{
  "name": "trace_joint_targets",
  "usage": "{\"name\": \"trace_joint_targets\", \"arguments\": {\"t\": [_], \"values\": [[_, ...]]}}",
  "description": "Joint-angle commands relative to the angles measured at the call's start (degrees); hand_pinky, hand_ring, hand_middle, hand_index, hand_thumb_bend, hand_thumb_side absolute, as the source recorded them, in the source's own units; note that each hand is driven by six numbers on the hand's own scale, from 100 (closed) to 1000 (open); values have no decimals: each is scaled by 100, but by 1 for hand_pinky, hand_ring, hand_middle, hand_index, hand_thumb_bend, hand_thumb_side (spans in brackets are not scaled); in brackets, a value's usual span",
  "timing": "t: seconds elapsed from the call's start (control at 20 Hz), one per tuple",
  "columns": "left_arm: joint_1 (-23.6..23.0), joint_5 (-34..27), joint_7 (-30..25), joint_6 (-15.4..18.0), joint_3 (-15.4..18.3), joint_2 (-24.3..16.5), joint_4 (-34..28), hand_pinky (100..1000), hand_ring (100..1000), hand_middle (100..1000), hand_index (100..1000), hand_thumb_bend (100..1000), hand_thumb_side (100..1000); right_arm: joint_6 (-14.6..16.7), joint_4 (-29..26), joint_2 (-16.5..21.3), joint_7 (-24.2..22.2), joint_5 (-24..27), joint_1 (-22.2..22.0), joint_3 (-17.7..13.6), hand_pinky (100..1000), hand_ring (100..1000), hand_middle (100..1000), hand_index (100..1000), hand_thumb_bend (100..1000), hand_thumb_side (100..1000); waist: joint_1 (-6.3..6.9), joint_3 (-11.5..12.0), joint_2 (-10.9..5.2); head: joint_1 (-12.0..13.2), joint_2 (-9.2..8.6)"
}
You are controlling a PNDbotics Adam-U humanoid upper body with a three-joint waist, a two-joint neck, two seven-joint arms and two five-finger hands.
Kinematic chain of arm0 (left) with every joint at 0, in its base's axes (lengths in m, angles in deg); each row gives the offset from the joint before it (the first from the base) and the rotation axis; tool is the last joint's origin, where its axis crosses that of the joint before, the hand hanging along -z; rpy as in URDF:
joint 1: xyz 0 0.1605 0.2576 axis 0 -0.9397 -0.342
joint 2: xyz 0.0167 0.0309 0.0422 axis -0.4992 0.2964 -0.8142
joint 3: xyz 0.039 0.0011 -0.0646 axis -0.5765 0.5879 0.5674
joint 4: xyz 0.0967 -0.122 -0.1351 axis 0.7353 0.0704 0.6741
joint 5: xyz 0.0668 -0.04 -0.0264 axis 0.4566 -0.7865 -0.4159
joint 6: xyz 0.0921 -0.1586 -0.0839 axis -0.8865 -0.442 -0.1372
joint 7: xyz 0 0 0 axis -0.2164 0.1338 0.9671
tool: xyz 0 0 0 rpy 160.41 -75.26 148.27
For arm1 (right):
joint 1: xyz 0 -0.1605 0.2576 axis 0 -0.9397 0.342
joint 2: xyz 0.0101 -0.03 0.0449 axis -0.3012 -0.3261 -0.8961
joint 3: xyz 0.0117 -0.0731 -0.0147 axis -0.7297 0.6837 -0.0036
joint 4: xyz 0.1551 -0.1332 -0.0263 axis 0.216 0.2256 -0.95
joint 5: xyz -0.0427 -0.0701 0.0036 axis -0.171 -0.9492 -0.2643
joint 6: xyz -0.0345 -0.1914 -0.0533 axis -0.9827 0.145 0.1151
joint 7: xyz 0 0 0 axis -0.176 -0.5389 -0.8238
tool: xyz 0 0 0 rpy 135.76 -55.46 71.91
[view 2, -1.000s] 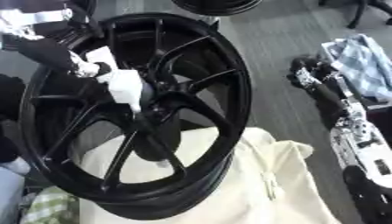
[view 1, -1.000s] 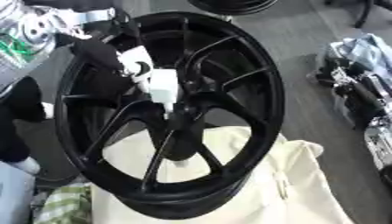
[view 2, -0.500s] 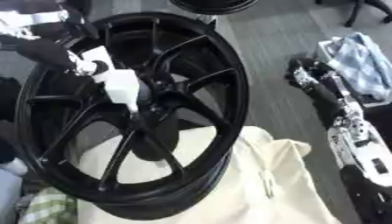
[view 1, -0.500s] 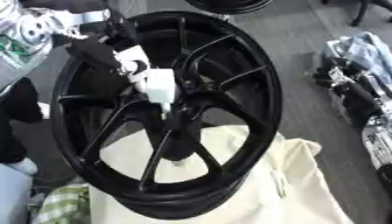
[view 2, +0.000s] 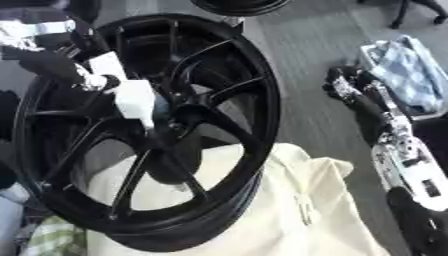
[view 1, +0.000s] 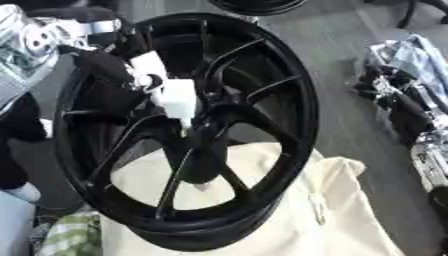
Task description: Pull the pin out of the wheel hub.
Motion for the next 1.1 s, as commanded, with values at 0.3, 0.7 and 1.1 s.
{"name": "trace_joint_targets", "arguments": {"t": [0.3, 0.7, 1.1], "values": [[89, 87, -537, -189, 55, -63, -38, 882, 824, 781, 752, 343, 504, 9, -64, 83, -17, -38, 26, -36, 812, 720, 632, 736, 240, 415, -7, -6, -72, 24, -13], [92, 174, -773, -74, 51, -37, -31, 877, 820, 774, 699, 316, 482, 7, -61, 74, -20, -37, 15, -39, 813, 721, 633, 737, 236, 420, 2, -8, -70, 55, -13], [91, 183, -974, 3, 36, -60, -78, 873, 817, 762, 642, 241, 260, 3, -38, 65, -8, -42, 5, -44, 814, 721, 632, 736, 234, 424, 15, 4, -71, 87, -13]]}}
